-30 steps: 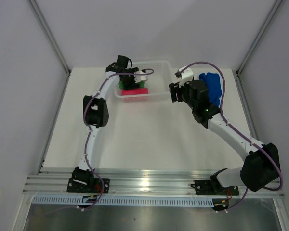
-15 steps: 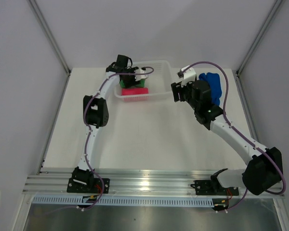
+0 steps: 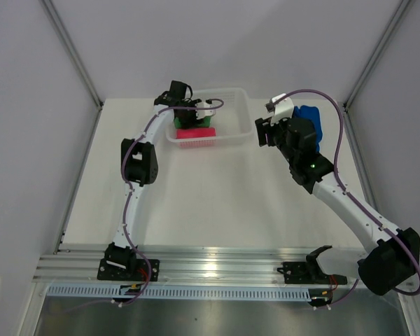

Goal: Roll the towels
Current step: Place the rolled towel into the container

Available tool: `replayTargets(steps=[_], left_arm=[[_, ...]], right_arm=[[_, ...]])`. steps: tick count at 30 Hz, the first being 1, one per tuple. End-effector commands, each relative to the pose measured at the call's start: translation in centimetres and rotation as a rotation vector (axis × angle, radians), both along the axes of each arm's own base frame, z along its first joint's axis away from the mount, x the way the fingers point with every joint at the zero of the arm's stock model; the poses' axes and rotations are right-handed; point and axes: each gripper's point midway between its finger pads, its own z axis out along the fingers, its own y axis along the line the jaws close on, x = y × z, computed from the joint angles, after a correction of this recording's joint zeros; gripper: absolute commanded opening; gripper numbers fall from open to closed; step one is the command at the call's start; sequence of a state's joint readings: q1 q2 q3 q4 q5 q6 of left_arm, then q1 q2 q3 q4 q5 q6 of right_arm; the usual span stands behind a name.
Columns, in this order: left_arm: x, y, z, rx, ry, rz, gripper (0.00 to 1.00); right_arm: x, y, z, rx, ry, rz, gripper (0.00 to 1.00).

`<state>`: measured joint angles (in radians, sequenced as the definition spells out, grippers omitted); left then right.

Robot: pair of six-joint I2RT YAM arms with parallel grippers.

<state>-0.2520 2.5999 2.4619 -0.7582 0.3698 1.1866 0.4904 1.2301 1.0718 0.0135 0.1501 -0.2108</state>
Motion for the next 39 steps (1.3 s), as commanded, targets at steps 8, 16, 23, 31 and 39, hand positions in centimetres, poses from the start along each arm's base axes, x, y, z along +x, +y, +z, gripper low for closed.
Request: replayTargets(steps=[8, 16, 23, 31, 39], left_arm=[[-0.5, 0.6, 1.7, -0.045, 0.034, 0.045, 0.69], [-0.4, 0.6, 2.1, -0.031, 0.012, 0.014, 0.71], [0.6, 1.0, 3.4, -0.023, -0.061, -0.024, 0.67], [-0.4, 1.1, 3.0, -0.005, -0.032, -0.047, 0.69], [-0.2, 1.2, 4.6, -0.003, -0.07, -0.056, 0.72]], right_arm=[[-0.2, -0.7, 2.3, 0.009, -0.055, -0.018, 0.7], [-0.1, -0.5, 2.0, 0.016, -0.05, -0.012, 0.7], [-0.3, -0.6, 1.9, 0.018, -0.051, -0.011, 0.7], [-0.7, -1.0, 1.9, 0.011, -0.059, -0.019, 0.71], [-0.9, -0.9, 1.4, 0.014, -0.055, -0.012, 0.71]])
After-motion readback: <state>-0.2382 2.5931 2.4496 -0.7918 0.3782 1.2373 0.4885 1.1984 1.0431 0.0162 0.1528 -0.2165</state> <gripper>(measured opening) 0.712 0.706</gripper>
